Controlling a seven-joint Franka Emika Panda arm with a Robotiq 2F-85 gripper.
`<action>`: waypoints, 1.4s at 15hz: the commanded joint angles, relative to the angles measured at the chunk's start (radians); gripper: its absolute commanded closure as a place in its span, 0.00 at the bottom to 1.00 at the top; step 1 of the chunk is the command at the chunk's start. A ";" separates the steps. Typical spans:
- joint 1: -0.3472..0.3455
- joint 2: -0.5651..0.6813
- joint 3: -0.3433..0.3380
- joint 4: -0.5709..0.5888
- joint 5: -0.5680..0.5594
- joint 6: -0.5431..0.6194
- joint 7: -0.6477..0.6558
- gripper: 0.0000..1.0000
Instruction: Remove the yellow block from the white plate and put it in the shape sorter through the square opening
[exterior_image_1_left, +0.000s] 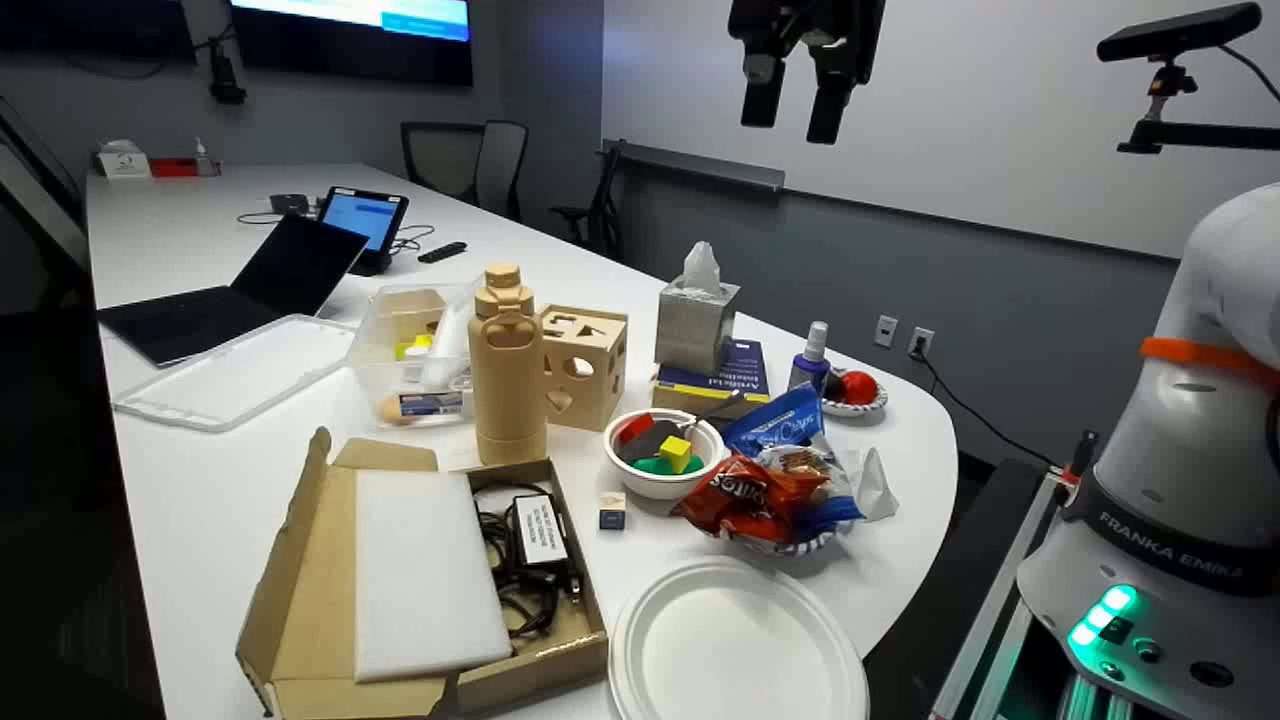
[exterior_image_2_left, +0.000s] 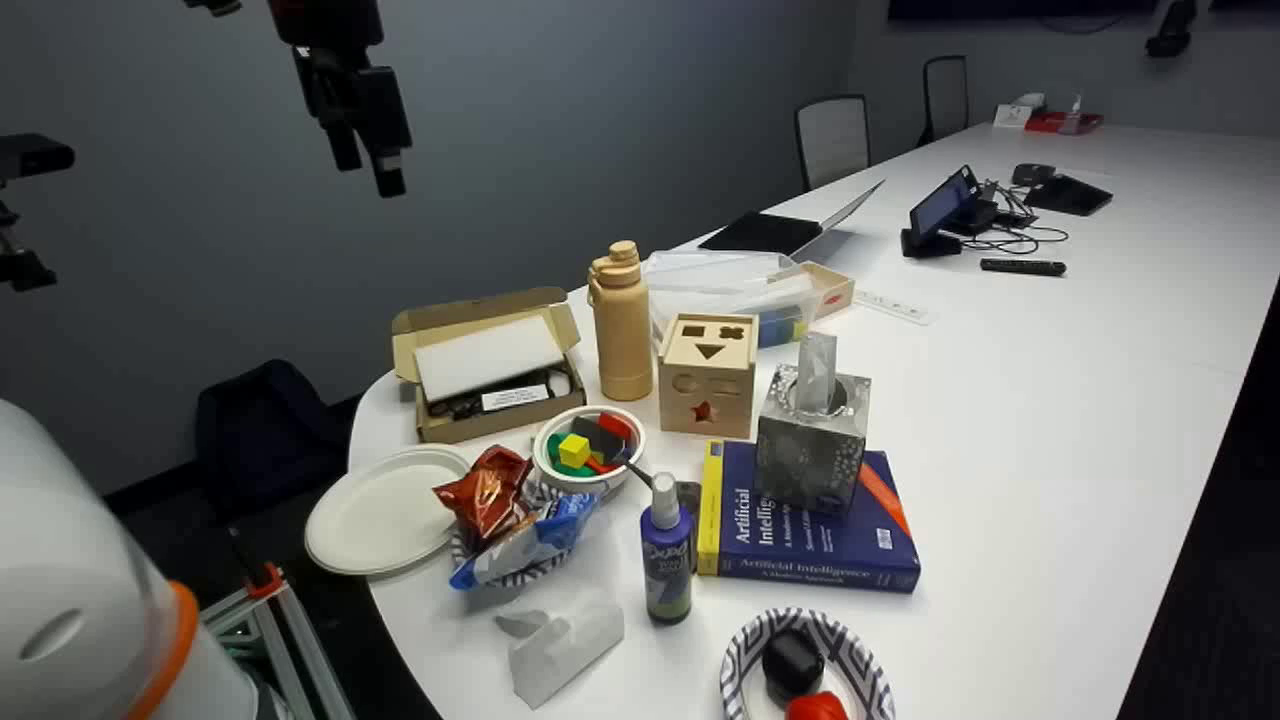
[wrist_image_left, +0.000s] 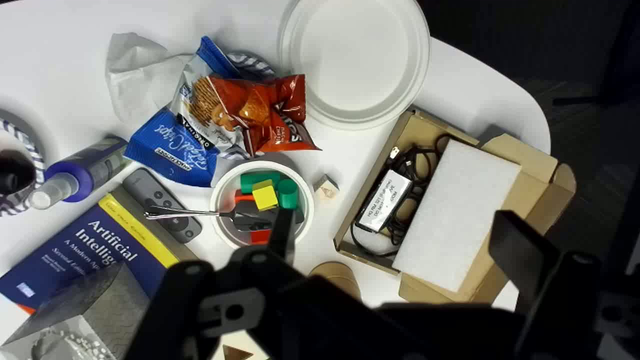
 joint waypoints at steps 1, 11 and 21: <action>-0.012 -0.001 0.007 0.004 0.005 -0.004 -0.006 0.00; -0.003 0.071 -0.006 -0.084 -0.012 0.134 -0.136 0.00; -0.011 0.387 -0.062 -0.218 -0.061 0.528 -0.302 0.00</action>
